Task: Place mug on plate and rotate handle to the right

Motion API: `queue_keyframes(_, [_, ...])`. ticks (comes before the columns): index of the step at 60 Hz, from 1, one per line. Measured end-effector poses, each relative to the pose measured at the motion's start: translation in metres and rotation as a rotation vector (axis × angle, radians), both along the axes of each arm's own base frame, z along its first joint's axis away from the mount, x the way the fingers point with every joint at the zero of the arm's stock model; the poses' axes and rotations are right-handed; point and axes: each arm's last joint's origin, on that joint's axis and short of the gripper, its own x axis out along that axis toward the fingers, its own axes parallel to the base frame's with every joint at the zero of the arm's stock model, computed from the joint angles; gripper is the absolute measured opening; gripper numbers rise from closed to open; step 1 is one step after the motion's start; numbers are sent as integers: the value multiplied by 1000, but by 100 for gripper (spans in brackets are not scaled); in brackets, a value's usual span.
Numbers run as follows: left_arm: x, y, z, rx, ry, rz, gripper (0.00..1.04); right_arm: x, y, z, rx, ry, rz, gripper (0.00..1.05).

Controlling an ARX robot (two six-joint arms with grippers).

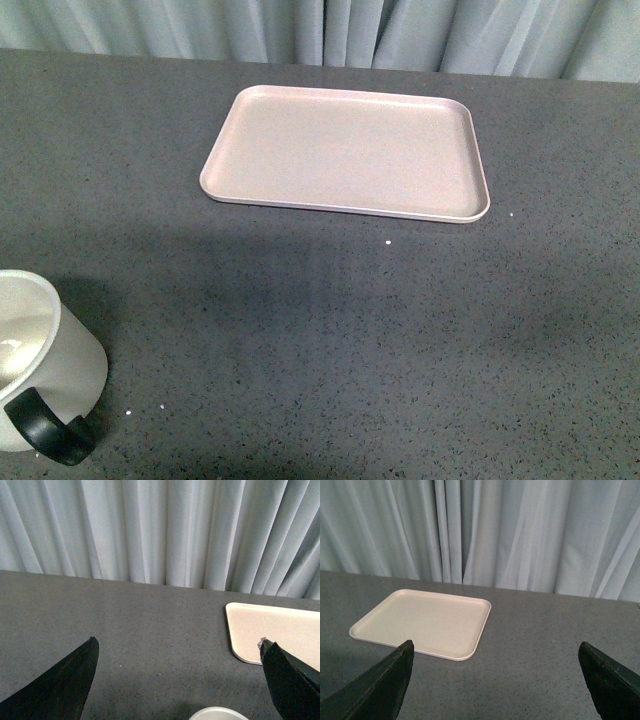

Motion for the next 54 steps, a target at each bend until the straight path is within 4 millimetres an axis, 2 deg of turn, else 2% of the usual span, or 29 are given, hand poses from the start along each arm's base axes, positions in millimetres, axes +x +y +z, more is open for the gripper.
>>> queue_keyframes(32, [0, 0, 0, -7, 10, 0, 95, 0, 0, 0, 0, 0, 0, 95])
queue_keyframes(35, [0, 0, 0, -53, 148, 2, 95, 0, 0, 0, 0, 0, 0, 96])
queue_keyframes(37, [1, -1, 3, -125, 330, 17, 95, 0, 0, 0, 0, 0, 0, 95])
queue_keyframes(40, [6, -2, 8, -180, 515, 39, 95, 0, 0, 0, 0, 0, 1, 95])
queue_keyframes(42, [10, -3, 10, -190, 575, 44, 95, 0, 0, 0, 0, 0, 1, 96])
queue_keyframes(54, [47, -9, 25, -123, 643, -12, 95, 0, 0, 0, 0, 0, 0, 96])
